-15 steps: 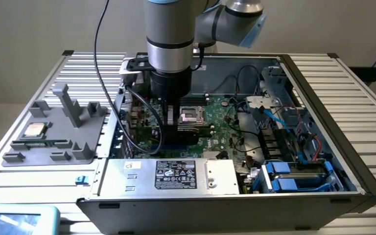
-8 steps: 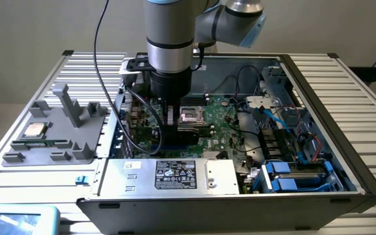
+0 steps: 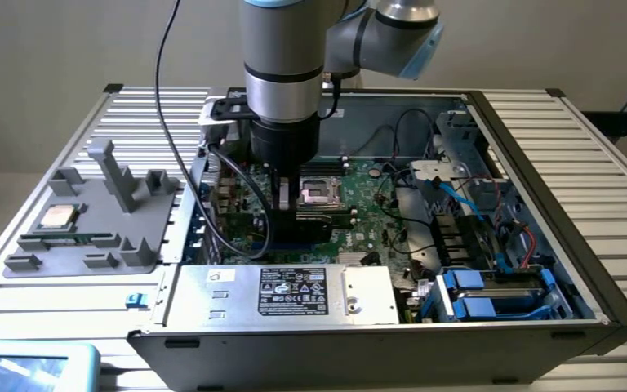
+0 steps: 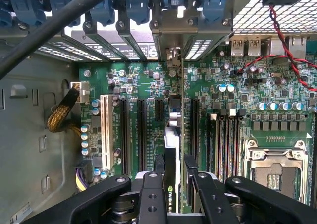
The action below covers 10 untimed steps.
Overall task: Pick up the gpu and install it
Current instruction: 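Insert the gpu into the slot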
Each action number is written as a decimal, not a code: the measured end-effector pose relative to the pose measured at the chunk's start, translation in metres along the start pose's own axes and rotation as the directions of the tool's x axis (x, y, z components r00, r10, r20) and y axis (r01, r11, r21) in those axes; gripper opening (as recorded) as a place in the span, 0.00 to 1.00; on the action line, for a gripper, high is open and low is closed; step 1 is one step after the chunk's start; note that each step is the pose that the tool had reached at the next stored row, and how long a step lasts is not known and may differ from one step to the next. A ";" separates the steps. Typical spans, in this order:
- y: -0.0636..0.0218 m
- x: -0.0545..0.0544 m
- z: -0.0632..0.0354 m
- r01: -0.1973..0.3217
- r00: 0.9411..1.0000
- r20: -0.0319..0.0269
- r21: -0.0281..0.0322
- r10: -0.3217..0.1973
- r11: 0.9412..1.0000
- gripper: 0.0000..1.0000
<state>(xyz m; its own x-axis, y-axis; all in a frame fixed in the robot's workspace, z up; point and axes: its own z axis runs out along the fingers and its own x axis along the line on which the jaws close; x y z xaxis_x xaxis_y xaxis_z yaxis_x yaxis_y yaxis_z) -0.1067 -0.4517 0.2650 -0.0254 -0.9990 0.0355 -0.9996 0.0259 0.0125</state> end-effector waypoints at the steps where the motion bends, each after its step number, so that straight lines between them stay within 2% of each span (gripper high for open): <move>1: 0.0000 0.000 0.0002 0.000 1.000 0.001 0.000 0.000 1.000 0.25; 10: 0.0000 0.000 -0.0003 -0.001 1.000 0.001 0.000 0.001 1.000 0.25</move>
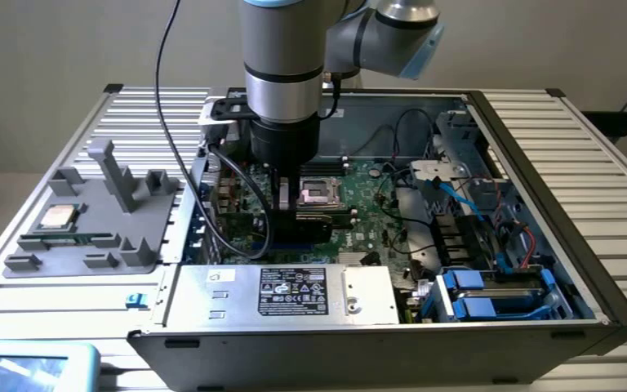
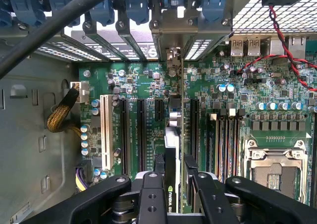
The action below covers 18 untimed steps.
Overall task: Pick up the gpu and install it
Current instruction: 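Insert the gpu into the slot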
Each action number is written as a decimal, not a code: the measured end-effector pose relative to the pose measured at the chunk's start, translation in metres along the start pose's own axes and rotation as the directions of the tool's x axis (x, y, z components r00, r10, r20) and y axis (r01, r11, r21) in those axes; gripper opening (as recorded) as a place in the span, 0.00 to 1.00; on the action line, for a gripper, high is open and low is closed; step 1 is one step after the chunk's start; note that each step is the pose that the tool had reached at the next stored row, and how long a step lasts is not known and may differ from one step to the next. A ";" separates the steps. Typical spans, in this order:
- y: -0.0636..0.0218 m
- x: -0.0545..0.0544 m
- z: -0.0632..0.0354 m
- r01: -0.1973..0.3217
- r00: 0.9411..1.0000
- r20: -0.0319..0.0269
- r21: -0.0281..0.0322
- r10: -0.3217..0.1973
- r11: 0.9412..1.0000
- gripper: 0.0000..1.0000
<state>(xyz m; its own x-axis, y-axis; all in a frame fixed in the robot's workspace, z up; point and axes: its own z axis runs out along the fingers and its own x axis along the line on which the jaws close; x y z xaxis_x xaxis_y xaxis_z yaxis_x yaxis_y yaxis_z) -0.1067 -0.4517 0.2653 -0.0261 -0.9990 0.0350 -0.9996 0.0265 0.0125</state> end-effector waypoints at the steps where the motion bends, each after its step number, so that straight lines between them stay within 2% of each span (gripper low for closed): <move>1: 0.0000 0.000 0.0000 0.000 1.000 0.000 0.000 0.000 1.000 0.25; 18: 0.0005 0.000 0.0004 -0.010 1.000 0.000 0.000 0.010 1.000 0.25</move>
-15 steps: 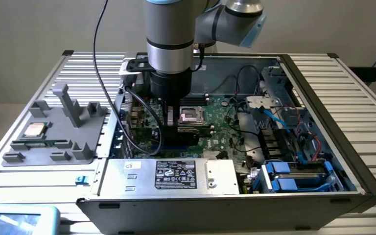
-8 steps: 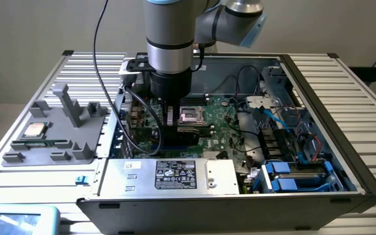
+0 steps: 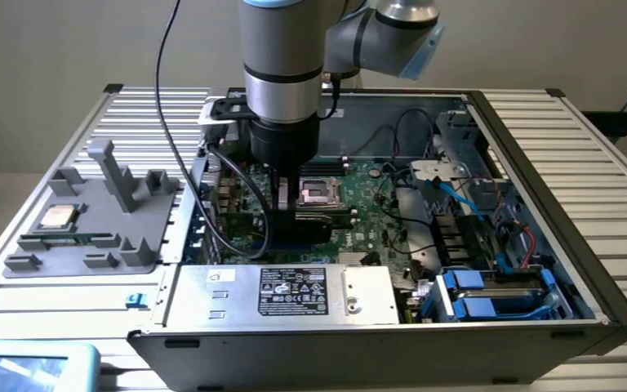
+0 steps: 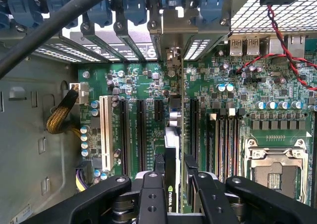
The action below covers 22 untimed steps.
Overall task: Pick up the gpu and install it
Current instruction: 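Insert the gpu into the slot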
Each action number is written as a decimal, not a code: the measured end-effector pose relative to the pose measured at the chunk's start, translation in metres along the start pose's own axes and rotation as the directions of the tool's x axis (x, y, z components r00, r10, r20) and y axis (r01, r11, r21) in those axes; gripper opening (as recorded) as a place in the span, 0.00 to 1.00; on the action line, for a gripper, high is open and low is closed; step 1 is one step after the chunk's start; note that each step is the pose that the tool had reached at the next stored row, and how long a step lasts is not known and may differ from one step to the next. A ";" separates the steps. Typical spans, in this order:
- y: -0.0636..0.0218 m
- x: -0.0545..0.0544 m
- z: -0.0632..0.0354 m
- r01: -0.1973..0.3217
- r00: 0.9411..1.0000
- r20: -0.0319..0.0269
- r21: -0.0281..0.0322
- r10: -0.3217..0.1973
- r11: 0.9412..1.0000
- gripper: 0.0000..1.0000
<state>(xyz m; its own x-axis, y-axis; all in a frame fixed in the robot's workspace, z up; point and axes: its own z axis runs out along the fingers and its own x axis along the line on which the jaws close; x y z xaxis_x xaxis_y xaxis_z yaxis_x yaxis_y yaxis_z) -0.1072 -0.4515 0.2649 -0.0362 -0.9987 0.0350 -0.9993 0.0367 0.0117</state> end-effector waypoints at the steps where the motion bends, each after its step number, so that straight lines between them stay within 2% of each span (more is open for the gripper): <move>1: 0.0000 0.000 0.0002 -0.001 1.000 0.000 0.000 0.001 1.000 0.25; 16: 0.0007 0.000 0.0006 -0.007 1.000 0.000 0.001 0.007 1.000 0.25; 19: 0.0007 0.000 0.0010 -0.007 1.000 0.000 0.004 0.007 1.000 0.25; 22: 0.0007 0.000 0.0012 -0.007 1.000 0.000 0.004 0.007 1.000 0.25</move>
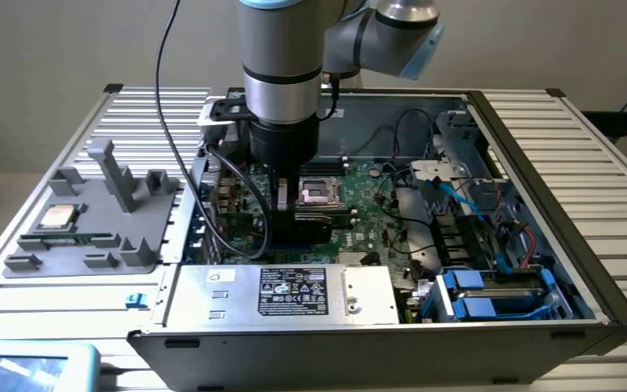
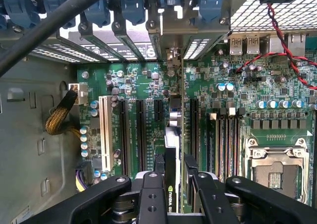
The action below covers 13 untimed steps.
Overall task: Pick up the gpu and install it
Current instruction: 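Insert the gpu into the slot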
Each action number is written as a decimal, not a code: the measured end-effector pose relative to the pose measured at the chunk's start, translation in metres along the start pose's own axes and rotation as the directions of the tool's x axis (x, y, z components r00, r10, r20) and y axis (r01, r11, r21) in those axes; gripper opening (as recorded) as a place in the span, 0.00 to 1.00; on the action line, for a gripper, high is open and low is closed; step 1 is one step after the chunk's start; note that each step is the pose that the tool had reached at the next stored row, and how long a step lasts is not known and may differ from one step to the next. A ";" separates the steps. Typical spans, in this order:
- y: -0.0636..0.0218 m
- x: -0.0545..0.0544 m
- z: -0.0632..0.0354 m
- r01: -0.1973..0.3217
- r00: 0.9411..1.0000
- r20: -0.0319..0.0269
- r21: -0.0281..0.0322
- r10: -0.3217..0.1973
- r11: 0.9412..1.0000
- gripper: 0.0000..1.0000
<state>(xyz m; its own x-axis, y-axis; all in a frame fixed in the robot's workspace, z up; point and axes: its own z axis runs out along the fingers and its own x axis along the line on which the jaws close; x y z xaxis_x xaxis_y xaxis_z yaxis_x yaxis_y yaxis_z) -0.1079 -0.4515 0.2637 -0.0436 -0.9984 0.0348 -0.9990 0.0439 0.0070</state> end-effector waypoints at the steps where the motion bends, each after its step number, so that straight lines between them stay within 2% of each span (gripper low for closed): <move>1: 0.0001 0.000 0.0000 0.000 1.000 0.000 0.000 0.000 1.000 0.25; 13: -0.0020 0.000 -0.0003 0.000 1.000 0.000 -0.001 0.000 1.000 0.25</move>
<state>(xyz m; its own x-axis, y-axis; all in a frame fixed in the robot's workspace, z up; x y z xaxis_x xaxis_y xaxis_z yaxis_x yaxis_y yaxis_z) -0.1059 -0.4515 0.2640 -0.0436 -0.9984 0.0348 -0.9990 0.0439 0.0077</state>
